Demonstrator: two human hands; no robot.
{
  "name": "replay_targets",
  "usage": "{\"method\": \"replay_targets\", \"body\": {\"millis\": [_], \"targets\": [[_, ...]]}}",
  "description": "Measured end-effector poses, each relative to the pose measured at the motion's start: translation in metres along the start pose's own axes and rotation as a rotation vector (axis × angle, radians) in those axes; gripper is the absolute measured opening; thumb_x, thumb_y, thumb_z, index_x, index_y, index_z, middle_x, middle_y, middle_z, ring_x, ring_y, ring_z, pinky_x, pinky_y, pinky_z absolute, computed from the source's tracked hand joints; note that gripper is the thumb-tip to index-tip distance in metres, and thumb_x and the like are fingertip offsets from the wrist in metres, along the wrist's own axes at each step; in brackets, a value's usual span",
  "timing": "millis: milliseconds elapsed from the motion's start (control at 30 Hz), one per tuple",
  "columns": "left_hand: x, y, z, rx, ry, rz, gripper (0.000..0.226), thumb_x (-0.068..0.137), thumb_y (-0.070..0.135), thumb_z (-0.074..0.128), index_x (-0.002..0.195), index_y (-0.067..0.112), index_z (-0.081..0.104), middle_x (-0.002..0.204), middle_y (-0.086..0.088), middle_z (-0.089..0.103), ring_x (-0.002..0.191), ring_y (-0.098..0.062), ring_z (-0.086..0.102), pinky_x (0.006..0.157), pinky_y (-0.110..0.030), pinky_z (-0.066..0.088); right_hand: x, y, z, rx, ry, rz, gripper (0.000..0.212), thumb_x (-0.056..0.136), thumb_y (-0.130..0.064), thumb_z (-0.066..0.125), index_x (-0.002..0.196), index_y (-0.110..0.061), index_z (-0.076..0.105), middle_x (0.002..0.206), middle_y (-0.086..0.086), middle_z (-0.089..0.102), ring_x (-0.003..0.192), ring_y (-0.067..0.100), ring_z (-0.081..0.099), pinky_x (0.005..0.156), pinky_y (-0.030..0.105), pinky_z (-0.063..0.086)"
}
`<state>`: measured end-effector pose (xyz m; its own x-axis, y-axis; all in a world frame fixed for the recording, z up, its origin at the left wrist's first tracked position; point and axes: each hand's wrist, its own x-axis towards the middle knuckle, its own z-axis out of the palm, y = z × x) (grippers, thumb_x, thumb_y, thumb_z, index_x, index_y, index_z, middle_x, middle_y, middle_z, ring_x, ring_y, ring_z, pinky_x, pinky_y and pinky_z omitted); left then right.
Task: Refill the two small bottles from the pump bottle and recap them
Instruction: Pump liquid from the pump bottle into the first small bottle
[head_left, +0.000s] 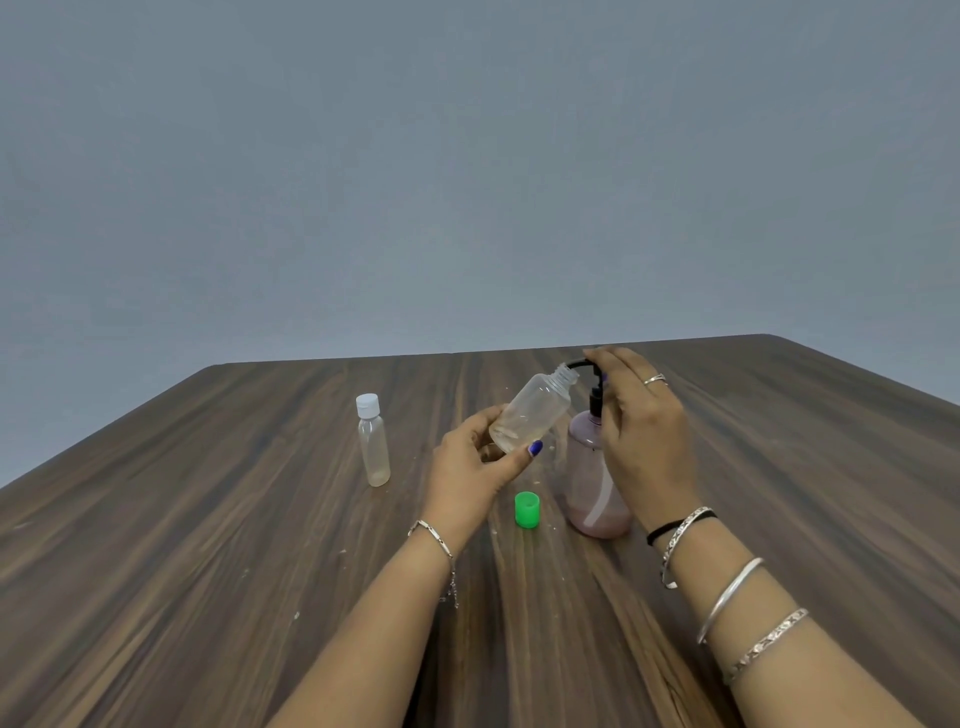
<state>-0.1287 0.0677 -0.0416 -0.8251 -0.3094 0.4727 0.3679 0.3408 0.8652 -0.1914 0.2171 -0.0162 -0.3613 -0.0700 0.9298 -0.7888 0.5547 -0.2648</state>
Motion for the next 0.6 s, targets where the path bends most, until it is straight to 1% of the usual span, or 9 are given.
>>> {"method": "replay_targets", "body": {"millis": [167,267,333,400,467,533,600], "targets": [[-0.0016,0.0027,-0.0004,-0.037,0.006,-0.006,0.039,0.075,0.01,0.074,0.11,0.019,0.061,0.1,0.002,0.069,0.092,-0.01,0.065,0.083,-0.02,0.051,-0.002,-0.0023,0.0024,0.017,0.016,0.001,0.045,0.078,-0.007,0.034,0.108,0.001,0.066,0.112,0.016,0.066,0.104,0.014,0.049,0.088,0.02,0.039],[-0.003,0.0039,-0.0009,-0.051,0.006,-0.004,0.037,0.075,0.008,0.073,0.107,0.022,0.06,0.098,0.005,0.069,0.091,-0.008,0.065,0.082,-0.018,0.051,-0.0053,-0.0012,0.0039,0.011,0.029,0.008,0.044,0.078,-0.007,0.034,0.107,0.0,0.067,0.111,0.014,0.066,0.102,0.016,0.052,0.086,0.02,0.04],[-0.0031,0.0035,-0.0009,-0.056,0.005,-0.008,0.037,0.075,0.008,0.074,0.107,0.022,0.06,0.098,0.004,0.069,0.091,-0.01,0.065,0.082,-0.02,0.051,-0.0062,-0.0007,0.0041,0.012,0.033,0.002,0.043,0.077,-0.006,0.035,0.105,-0.001,0.067,0.109,0.014,0.067,0.099,0.017,0.055,0.084,0.02,0.041],[-0.0033,0.0029,-0.0008,-0.043,0.005,-0.011,0.038,0.074,0.01,0.074,0.108,0.021,0.06,0.1,0.001,0.069,0.092,-0.012,0.066,0.083,-0.022,0.051,-0.007,-0.0015,0.0035,0.007,0.027,-0.002,0.042,0.076,-0.005,0.036,0.104,-0.001,0.067,0.108,0.014,0.067,0.098,0.015,0.052,0.082,0.019,0.041],[-0.003,0.0028,-0.0007,-0.036,0.004,-0.003,0.039,0.074,0.01,0.074,0.11,0.019,0.06,0.101,0.001,0.069,0.092,-0.011,0.065,0.083,-0.022,0.051,-0.0074,-0.0014,0.0029,-0.006,0.017,-0.002,0.044,0.076,-0.009,0.036,0.106,-0.001,0.067,0.109,0.014,0.067,0.099,0.016,0.053,0.083,0.02,0.04],[-0.0025,0.003,-0.0005,-0.047,-0.001,-0.003,0.038,0.075,0.009,0.074,0.108,0.021,0.06,0.101,0.001,0.069,0.092,-0.011,0.066,0.083,-0.021,0.051,-0.0065,-0.0003,0.0013,-0.022,0.001,-0.004,0.047,0.076,-0.011,0.035,0.109,0.0,0.067,0.112,0.014,0.066,0.101,0.021,0.058,0.085,0.021,0.041],[-0.0016,0.0029,-0.0006,-0.048,-0.005,-0.007,0.037,0.075,0.009,0.074,0.107,0.023,0.06,0.1,0.002,0.069,0.091,-0.01,0.066,0.082,-0.02,0.051,-0.0047,0.0001,-0.0004,-0.024,-0.004,-0.008,0.048,0.076,-0.01,0.033,0.11,0.0,0.066,0.113,0.015,0.066,0.103,0.021,0.056,0.086,0.022,0.04]]}}
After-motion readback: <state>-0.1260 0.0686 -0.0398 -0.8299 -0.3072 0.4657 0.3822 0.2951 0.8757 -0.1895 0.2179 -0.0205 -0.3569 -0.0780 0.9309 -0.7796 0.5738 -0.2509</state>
